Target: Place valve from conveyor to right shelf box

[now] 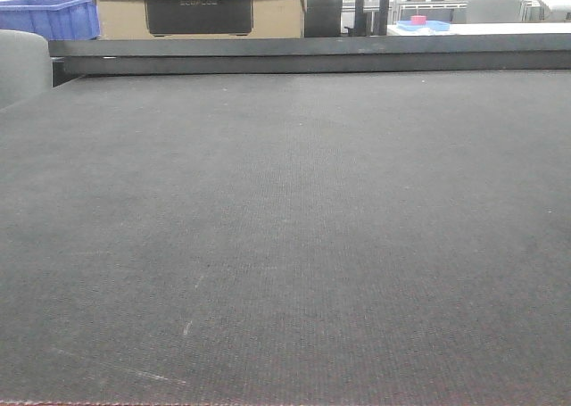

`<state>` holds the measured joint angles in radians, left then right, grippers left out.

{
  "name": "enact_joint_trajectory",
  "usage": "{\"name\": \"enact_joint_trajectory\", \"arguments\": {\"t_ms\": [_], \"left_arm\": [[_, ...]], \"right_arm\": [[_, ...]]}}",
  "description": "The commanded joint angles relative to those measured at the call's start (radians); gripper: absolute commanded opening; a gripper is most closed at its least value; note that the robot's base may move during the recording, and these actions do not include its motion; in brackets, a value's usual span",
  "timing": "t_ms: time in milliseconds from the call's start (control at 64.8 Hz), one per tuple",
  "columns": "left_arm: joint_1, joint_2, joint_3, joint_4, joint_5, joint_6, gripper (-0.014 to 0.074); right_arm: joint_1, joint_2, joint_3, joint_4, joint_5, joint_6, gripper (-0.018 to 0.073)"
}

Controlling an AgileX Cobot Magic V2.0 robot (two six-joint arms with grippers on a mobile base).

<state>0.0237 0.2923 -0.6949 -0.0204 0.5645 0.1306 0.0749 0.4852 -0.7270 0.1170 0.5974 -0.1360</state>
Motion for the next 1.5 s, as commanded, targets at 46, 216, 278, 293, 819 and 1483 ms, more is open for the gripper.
{"name": "enact_joint_trajectory", "arguments": {"t_ms": [46,216,278,293,819,1483], "left_arm": [[-0.007,-0.007,-0.006,-0.004,-0.060,-0.007,-0.0111],[-0.007,-0.007,-0.006,-0.004,-0.060,-0.007,-0.0111],[-0.007,-0.007,-0.006,-0.004,-0.060,-0.007,-0.0111],[-0.007,-0.007,-0.006,-0.004,-0.060,-0.007,-0.0111],[-0.007,-0.007,-0.006,-0.004,-0.060,-0.007,-0.0111],[-0.007,-0.007,-0.005,-0.003,-0.060,-0.007,-0.0111]], "right_arm": [[-0.001,-0.008,-0.018,-0.002,-0.083,-0.004,-0.0153],[-0.001,-0.008,-0.018,-0.002,-0.083,-0.004,-0.0153],[-0.001,-0.008,-0.018,-0.002,-0.083,-0.004,-0.0153],[-0.001,-0.008,-0.018,-0.002,-0.083,-0.004,-0.0153],[-0.001,-0.008,-0.018,-0.002,-0.083,-0.004,-0.0153],[-0.001,-0.008,-0.018,-0.002,-0.083,-0.004,-0.0153]]}}
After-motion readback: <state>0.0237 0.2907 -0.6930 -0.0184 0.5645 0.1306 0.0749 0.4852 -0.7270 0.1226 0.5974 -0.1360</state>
